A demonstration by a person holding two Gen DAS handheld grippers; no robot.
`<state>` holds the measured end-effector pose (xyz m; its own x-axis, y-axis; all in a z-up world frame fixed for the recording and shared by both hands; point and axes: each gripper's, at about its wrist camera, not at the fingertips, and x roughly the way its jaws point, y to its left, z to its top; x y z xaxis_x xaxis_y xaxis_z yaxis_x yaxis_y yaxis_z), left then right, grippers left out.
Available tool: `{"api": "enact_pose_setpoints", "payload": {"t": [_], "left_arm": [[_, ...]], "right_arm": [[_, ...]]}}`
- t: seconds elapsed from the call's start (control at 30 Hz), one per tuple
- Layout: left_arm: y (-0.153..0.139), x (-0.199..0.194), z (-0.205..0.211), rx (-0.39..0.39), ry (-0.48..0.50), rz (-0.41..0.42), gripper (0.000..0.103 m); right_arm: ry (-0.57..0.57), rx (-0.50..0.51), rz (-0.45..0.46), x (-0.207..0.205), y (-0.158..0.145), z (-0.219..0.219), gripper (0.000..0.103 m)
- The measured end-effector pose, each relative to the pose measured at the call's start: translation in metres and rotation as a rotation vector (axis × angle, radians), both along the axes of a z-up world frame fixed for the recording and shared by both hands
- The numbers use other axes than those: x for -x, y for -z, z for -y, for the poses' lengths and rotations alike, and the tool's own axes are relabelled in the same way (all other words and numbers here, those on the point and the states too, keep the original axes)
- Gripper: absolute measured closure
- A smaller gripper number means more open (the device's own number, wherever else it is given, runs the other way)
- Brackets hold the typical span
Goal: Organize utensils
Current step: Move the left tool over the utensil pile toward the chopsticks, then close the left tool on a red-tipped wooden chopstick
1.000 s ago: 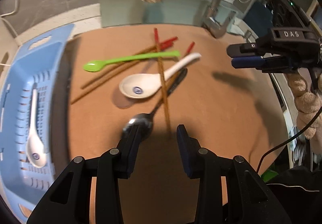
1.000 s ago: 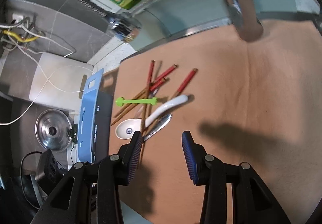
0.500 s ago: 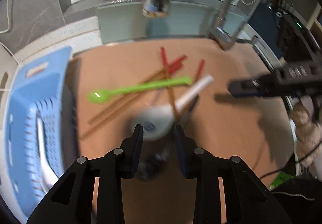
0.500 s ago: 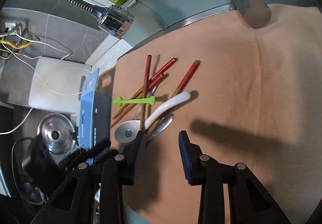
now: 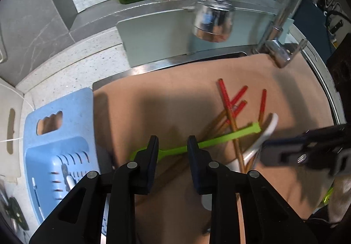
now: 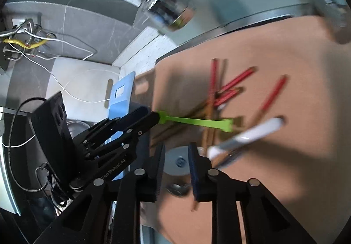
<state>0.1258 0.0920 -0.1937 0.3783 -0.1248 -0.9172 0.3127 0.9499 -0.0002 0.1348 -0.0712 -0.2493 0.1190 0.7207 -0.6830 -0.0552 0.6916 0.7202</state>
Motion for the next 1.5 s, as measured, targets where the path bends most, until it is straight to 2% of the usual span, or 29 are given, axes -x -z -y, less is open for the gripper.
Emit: {"api": "enact_pose_setpoints", "payload": {"t": [0.33, 0.43, 0.5, 0.67, 0.73, 0.87, 1.03, 1.17, 1.27, 1.37, 1.5], "left_arm": [[-0.003, -0.006, -0.021, -0.006, -0.010, 0.002, 0.078], [0.000, -0.008, -0.022, -0.008, 0.002, -0.006, 0.078], [0.003, -0.010, -0.021, -0.003, 0.022, -0.015, 0.078], [0.013, -0.012, -0.008, 0.018, 0.100, -0.053, 0.078], [0.017, -0.013, -0.001, -0.006, 0.129, -0.057, 0.078], [0.030, -0.020, 0.010, -0.012, 0.165, -0.105, 0.078], [0.037, -0.023, 0.013, 0.005, 0.160, -0.134, 0.078], [0.041, -0.014, 0.018, 0.014, 0.157, -0.151, 0.078], [0.045, -0.001, 0.022, -0.007, 0.149, -0.142, 0.078], [0.044, 0.009, 0.019, 0.044, 0.110, -0.149, 0.079], [0.043, 0.026, 0.019, 0.075, 0.078, -0.151, 0.079]], "right_arm": [[0.022, 0.094, 0.001, -0.014, 0.031, -0.044, 0.086], [0.050, 0.136, -0.029, -0.012, 0.040, -0.043, 0.089], [0.055, 0.175, -0.036, -0.010, 0.041, -0.040, 0.097], [0.057, 0.224, -0.037, -0.006, 0.040, -0.028, 0.101], [0.060, 0.239, -0.039, -0.003, 0.038, -0.021, 0.102], [0.080, 0.250, -0.048, 0.002, 0.036, -0.004, 0.102], [0.113, 0.198, -0.087, 0.005, 0.040, 0.020, 0.102], [0.123, 0.182, -0.083, 0.005, 0.039, 0.030, 0.101], [0.118, 0.161, -0.089, 0.005, 0.039, 0.032, 0.100], [0.118, 0.153, -0.083, 0.002, 0.039, 0.030, 0.098], [0.114, 0.131, -0.092, -0.002, 0.040, 0.031, 0.098]]}}
